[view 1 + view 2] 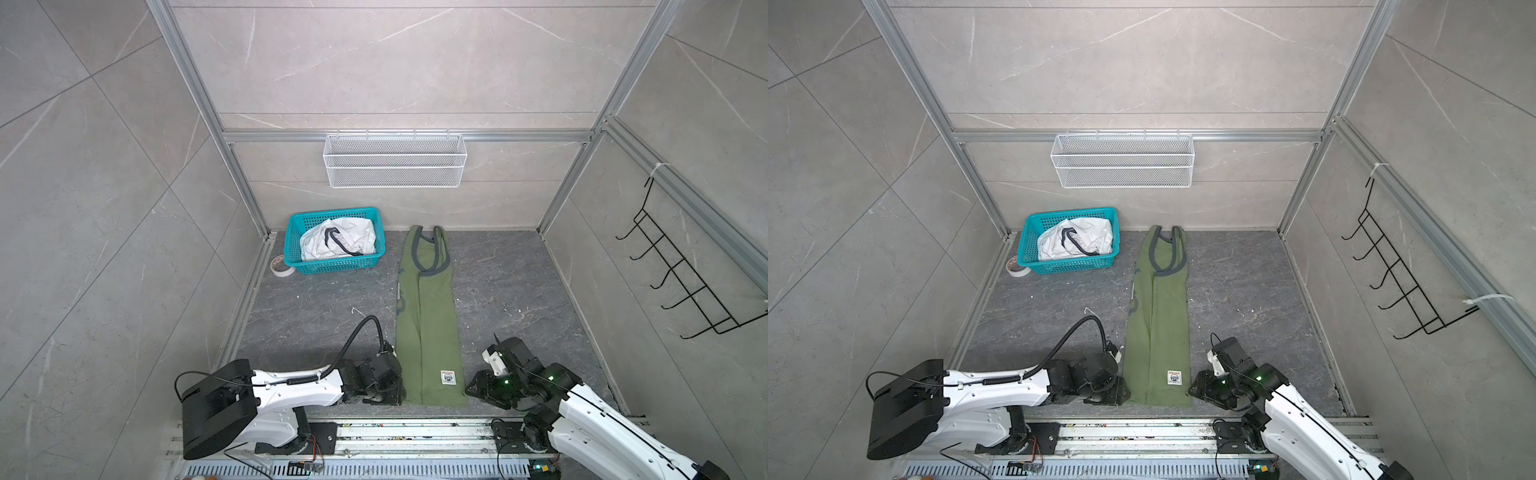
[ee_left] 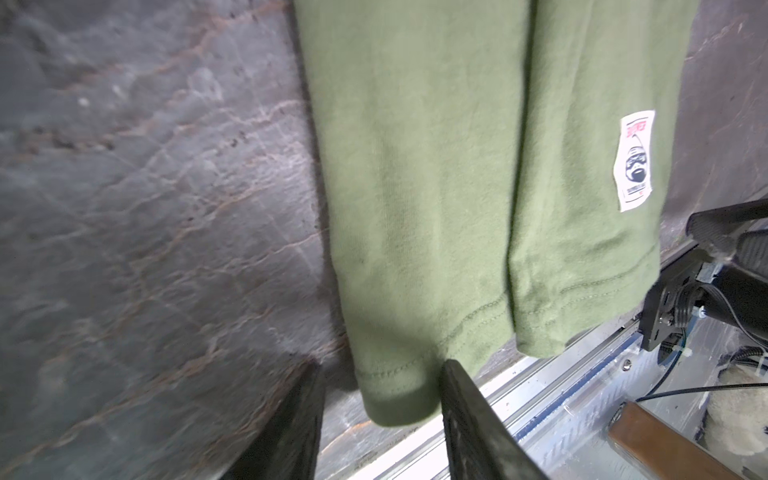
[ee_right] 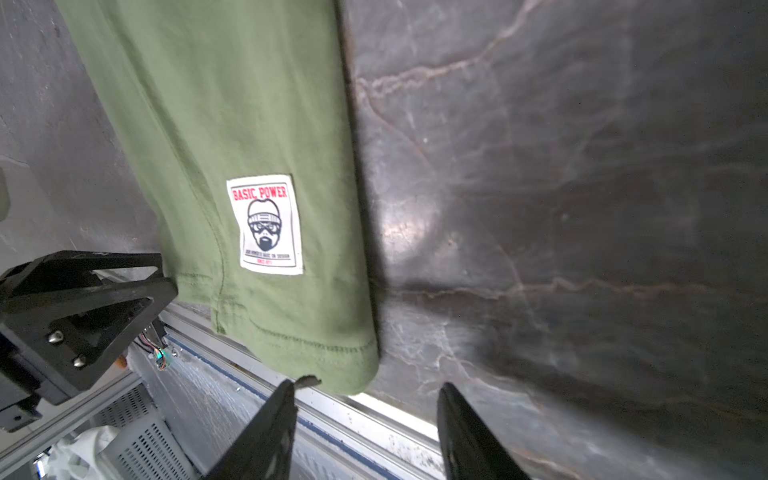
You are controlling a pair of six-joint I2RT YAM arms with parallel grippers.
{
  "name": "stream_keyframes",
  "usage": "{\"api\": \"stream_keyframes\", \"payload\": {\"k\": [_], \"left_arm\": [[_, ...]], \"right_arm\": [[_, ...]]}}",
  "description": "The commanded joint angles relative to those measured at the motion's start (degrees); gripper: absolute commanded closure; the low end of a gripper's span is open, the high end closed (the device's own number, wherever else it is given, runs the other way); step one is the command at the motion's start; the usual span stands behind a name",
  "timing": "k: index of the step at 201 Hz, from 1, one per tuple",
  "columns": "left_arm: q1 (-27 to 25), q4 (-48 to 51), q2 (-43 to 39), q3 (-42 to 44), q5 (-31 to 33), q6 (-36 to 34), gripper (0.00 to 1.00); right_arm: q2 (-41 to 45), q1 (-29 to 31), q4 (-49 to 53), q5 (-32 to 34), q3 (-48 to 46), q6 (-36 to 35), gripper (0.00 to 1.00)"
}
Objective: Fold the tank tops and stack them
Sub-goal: 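Grasp the label end with both grippers and lift it toward the robot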
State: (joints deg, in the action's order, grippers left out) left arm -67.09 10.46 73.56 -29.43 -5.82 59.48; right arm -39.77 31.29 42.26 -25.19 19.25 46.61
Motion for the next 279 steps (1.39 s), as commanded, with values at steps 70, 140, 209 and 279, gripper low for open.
{"api": "stream_keyframes", "payload": {"k": [70,140,209,279], "left_arm": [[-1.1,-2.5,3.8,-2.0,-2.8,1.1,0.59],[-3.1,1.9,3.0,-4.5,-0.7,-0.2,0.73],[-7.8,3.5,-1.9,-8.2,4.0,-1.0,0.97],[-10.0,3.3,-8.8,-10.3,14.0,-4.6,1.00]], "right_arm": [[-3.1,2.5,-14.0,-3.0,-6.6,8.3,0.55],[-6.2,7.3,-14.7,-2.3,-6.5,9.4,0.85],[0.9,9.1,0.4,2.8,0.7,7.8,1.00],[3.6,9.1,13.6,11.9,13.3,3.8,1.00]]}}
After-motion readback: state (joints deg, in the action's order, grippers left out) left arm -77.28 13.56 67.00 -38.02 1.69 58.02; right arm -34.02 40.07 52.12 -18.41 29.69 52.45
